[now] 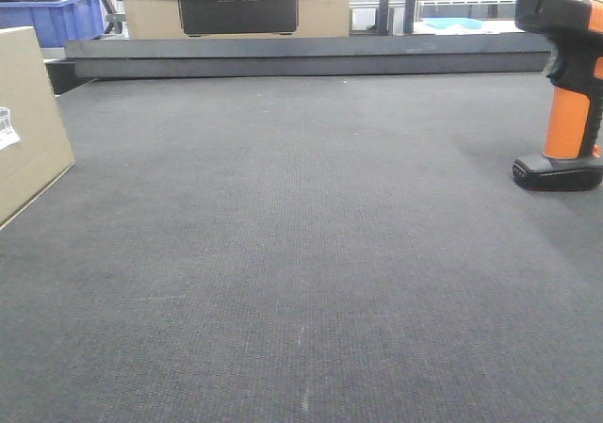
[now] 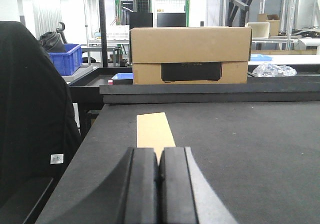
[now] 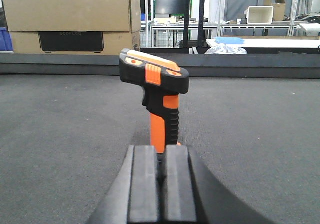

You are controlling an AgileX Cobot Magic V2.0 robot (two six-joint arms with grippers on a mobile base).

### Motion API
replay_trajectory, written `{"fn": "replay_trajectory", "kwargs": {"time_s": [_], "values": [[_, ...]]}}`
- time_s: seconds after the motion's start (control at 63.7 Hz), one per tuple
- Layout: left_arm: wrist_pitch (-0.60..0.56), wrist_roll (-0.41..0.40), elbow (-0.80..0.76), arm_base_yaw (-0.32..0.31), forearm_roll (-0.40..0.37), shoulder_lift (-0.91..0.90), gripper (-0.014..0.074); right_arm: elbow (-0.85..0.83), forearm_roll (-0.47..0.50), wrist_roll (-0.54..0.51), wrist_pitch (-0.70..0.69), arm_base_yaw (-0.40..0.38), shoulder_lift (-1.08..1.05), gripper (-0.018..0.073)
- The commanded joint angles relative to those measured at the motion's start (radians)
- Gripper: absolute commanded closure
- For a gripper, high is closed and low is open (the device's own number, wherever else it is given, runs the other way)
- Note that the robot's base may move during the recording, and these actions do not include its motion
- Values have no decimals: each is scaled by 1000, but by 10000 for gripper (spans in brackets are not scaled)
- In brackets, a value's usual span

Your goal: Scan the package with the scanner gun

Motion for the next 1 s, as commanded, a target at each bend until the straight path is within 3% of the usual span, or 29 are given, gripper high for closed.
{"fn": "replay_trajectory", "kwargs": {"time_s": [0.0, 0.644, 0.722, 0.848, 0.989], "values": [[-11, -8, 2, 3, 3, -5, 697, 0, -9, -3, -12, 1, -3, 727], [-21, -8, 33, 3, 5, -14, 697, 0, -9, -3, -12, 1, -3, 727], [-26, 46, 84, 21, -22, -30, 697, 0, -9, -3, -12, 1, -3, 727], [-132, 73, 214, 83, -121, -30, 697, 0, -9, -3, -12, 1, -3, 727], [-252, 73, 304, 130, -146, -30, 697, 0, -9, -3, -12, 1, -3, 727]]}}
